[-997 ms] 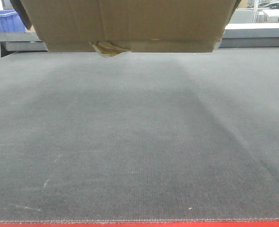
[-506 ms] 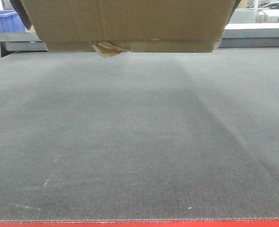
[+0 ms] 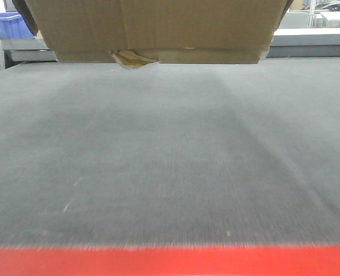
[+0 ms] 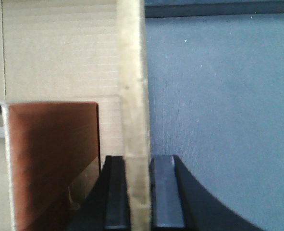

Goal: Stack two boxes on right shelf middle
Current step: 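Hold the boxes with both grippers and back away from the bench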

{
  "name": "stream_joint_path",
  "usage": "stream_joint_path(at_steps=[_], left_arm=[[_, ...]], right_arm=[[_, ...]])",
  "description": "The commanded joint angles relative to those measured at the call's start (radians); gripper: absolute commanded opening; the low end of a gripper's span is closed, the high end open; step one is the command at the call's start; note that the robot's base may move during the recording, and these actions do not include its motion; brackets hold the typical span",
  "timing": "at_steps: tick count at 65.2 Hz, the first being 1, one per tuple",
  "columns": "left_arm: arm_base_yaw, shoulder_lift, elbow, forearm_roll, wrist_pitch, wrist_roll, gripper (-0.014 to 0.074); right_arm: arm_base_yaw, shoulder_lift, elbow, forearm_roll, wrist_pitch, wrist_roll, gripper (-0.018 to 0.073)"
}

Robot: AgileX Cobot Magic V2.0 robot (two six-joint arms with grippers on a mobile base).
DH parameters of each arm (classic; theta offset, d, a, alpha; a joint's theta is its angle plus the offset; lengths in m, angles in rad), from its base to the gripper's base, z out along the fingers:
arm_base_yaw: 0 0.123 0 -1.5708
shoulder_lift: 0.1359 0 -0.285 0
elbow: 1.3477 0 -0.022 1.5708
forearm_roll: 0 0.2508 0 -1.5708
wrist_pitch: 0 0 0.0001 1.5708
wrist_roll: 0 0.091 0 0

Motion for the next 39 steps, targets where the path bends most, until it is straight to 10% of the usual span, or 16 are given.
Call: stream_joint_path(at_steps=[1, 39], left_arm=[[0.012, -0.016, -0.012, 0.039, -0.031, 0.011, -0.0111], [0.012, -0.016, -0.012, 0.039, -0.033, 0.011, -0.0111]], right_arm=[[-0.014, -0.011, -0.015, -0.054, -0.021, 0.004, -0.0151], [-0.014, 0.016, -0.015, -0.054, -0.138, 0.004, -0.0151]])
